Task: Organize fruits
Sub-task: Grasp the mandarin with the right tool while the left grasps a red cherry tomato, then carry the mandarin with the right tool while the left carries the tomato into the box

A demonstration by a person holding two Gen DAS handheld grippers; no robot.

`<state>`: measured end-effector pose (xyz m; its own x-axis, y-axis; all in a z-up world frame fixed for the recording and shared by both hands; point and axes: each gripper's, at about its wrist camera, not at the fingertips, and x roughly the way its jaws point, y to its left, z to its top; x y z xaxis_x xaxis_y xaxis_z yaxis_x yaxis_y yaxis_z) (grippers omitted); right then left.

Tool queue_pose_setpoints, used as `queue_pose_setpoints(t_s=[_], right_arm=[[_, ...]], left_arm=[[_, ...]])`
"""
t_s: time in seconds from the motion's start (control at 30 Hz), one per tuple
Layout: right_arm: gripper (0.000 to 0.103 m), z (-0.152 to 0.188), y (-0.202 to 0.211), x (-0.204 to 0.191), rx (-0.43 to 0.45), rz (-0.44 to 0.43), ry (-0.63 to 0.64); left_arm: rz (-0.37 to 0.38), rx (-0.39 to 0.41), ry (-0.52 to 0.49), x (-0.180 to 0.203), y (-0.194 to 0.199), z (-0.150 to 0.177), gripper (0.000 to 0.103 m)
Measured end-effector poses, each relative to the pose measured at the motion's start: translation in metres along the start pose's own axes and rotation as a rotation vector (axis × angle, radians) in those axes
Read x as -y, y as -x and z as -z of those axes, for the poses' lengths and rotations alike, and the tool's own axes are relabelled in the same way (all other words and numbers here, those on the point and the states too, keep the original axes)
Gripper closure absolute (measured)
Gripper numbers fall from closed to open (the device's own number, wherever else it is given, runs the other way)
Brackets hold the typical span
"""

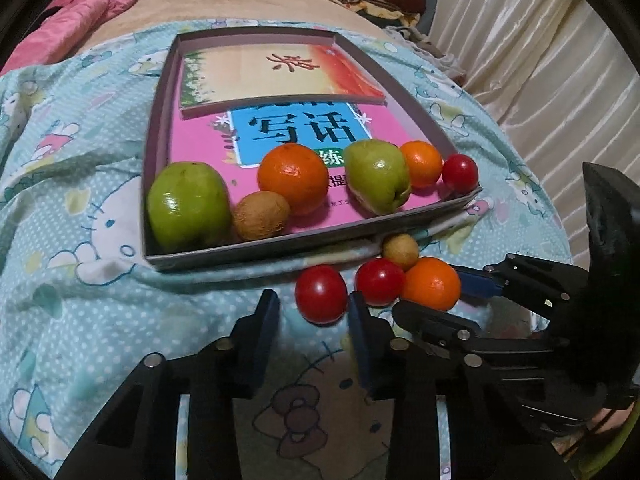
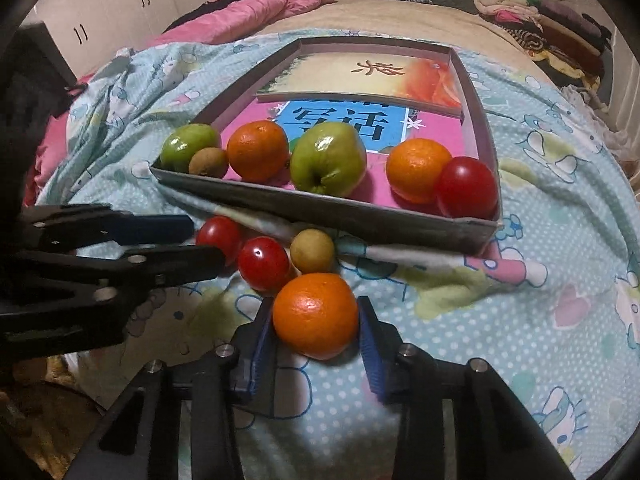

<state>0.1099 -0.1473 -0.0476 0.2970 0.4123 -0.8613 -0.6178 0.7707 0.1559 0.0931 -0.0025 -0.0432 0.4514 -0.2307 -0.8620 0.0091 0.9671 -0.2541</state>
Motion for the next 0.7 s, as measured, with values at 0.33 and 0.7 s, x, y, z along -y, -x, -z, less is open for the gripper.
queue_pose_setpoints(t_s=[0.33, 0.7], right_arm=[[0.064, -0.002, 0.03, 0.011, 0.099, -0.07, -0.061], [0.064, -0.017, 0.058, 0.02, 0.259, -0.077, -0.08]], left_arm=[[-0.006, 0.018, -0.045, 0.009, -0.003, -0.005, 0.075], [-0.017, 0.246, -0.062, 0.008, 0.057, -0.017, 0.075]])
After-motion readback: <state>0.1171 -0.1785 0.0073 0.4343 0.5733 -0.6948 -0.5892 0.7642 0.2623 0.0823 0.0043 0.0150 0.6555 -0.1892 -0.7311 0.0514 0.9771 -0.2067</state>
